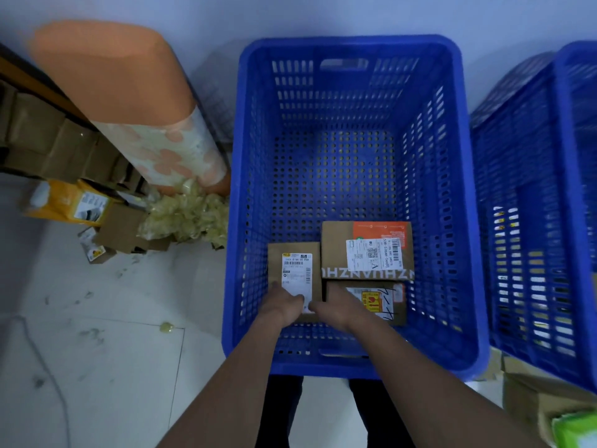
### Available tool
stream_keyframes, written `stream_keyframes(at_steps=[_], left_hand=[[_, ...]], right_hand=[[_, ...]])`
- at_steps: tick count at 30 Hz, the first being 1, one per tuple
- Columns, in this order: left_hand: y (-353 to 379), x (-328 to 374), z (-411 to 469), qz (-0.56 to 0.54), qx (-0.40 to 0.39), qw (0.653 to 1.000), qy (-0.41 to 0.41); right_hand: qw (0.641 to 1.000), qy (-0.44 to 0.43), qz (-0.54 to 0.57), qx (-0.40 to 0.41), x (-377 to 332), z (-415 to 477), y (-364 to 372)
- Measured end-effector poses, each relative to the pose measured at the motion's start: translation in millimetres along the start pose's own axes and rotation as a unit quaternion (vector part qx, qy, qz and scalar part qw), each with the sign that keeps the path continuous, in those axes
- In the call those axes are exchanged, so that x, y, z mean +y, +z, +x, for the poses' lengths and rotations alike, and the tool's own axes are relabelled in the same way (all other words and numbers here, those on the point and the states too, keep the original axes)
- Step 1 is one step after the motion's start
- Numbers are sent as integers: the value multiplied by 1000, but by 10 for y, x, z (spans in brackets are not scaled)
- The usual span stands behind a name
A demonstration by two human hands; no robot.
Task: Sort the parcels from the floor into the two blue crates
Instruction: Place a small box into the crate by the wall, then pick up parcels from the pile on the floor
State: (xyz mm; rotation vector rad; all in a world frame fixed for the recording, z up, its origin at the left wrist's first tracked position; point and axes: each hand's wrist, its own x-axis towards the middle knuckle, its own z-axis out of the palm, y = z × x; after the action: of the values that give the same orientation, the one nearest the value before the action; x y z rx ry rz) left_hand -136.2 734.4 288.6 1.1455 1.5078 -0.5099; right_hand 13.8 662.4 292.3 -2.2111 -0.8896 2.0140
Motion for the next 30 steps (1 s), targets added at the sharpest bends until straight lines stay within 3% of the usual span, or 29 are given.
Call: stream_keyframes(at_steps=[4, 12, 20, 30], left_hand=[[-47, 21, -492, -6, -12, 1000, 19], [-66, 530, -2103, 5, 30, 998, 59], [409, 799, -3001, 1, 59, 989, 132], [987, 987, -3664, 128, 61, 947, 288]], right_hand=[[999, 10, -9, 30, -222, -875, -332], [993, 32, -57, 97, 21, -2290, -944], [988, -14, -60, 139, 751, -3190, -1010], [958, 53, -12, 281, 1952, -4205, -761]])
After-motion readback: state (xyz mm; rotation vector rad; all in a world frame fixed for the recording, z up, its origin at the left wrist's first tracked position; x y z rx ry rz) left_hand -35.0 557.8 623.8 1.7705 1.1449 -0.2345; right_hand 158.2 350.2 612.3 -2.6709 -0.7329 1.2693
